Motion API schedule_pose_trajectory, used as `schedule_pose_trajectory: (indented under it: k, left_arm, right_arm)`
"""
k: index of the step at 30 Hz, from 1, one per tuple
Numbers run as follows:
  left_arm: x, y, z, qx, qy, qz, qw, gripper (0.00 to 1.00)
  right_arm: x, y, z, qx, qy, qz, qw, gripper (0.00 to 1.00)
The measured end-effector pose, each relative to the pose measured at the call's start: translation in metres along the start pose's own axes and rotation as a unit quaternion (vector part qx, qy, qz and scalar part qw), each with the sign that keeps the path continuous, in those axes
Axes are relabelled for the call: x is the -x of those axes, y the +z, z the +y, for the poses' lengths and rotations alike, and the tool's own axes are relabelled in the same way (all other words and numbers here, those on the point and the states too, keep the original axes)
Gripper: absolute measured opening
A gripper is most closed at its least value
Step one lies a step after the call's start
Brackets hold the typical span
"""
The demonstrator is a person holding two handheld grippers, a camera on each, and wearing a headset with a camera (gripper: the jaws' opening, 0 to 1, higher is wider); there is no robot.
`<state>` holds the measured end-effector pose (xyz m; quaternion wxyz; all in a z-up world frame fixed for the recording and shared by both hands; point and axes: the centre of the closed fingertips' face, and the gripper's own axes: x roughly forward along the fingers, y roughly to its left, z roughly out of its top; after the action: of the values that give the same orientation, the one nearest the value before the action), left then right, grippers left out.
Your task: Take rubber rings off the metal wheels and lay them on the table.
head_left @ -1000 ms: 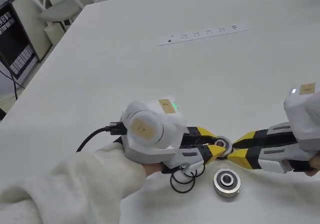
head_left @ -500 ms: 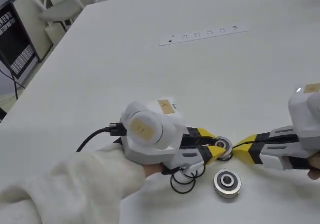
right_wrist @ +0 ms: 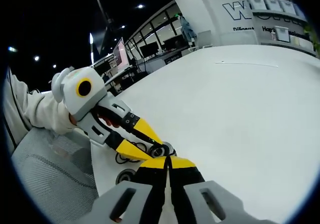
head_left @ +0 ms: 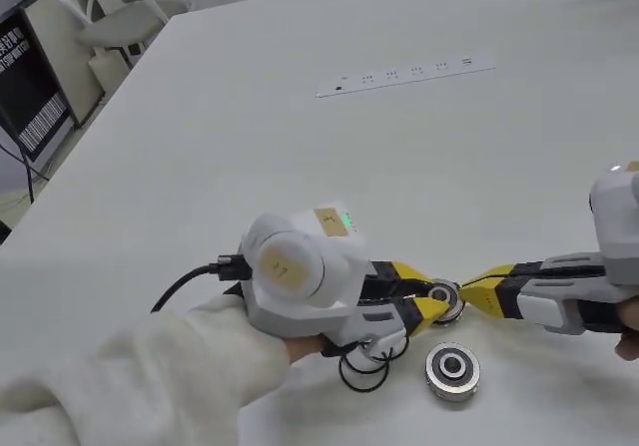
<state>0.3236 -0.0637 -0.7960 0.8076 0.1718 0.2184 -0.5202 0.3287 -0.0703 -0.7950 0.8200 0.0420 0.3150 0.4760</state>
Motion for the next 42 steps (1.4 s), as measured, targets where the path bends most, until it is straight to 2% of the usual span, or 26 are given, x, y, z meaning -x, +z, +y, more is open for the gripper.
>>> schedule_pose_trajectory:
  k: [8, 15, 18, 19, 20, 23, 28, 35, 38, 42]
  left_arm:
    - [0.000, 0.000, 0.000, -0.001, 0.001, -0.002, 1.0000, 0.13]
    - [0.000, 0.000, 0.000, 0.000, 0.000, -0.004, 1.0000, 0.13]
    - [-0.001, 0.000, 0.000, 0.001, 0.000, -0.007, 1.0000, 0.13]
    - [-0.001, 0.000, 0.000, 0.002, 0.000, -0.007, 1.0000, 0.13]
    - [-0.001, 0.000, 0.000, 0.002, 0.000, -0.007, 1.0000, 0.13]
    - [-0.001, 0.000, -0.001, 0.000, 0.006, -0.007, 1.0000, 0.13]
    - [-0.001, 0.000, -0.001, 0.000, 0.012, -0.015, 0.9998, 0.13]
    - [0.000, 0.000, -0.001, -0.004, 0.013, -0.001, 0.9999, 0.14]
    - [0.001, 0.001, -0.001, -0.020, 0.015, 0.006, 0.9997, 0.15]
    - [0.006, 0.007, 0.000, -0.011, 0.016, 0.006, 0.9998, 0.18]
  right_arm:
    - [0.001, 0.002, 0.005, 0.014, 0.006, 0.000, 0.9999, 0.00]
    - [0.001, 0.007, 0.011, 0.004, 0.022, -0.012, 0.9997, 0.00]
    - [0.003, 0.027, 0.037, -0.021, 0.084, -0.056, 0.9947, 0.00]
    - [0.002, 0.024, 0.030, -0.009, 0.061, -0.043, 0.9971, 0.00]
    - [0.000, 0.021, 0.021, 0.052, 0.036, -0.033, 0.9975, 0.00]
    - [0.002, 0.021, 0.018, 0.002, 0.039, -0.041, 0.9984, 0.00]
    - [0.004, 0.017, 0.010, 0.003, 0.023, -0.041, 0.9989, 0.00]
    - [0.003, 0.011, 0.006, 0.002, 0.014, -0.033, 0.9994, 0.00]
    - [0.002, 0.010, 0.006, 0.003, 0.013, -0.030, 0.9995, 0.00]
    - [0.003, 0.011, 0.005, 0.003, 0.012, -0.031, 0.9994, 0.00]
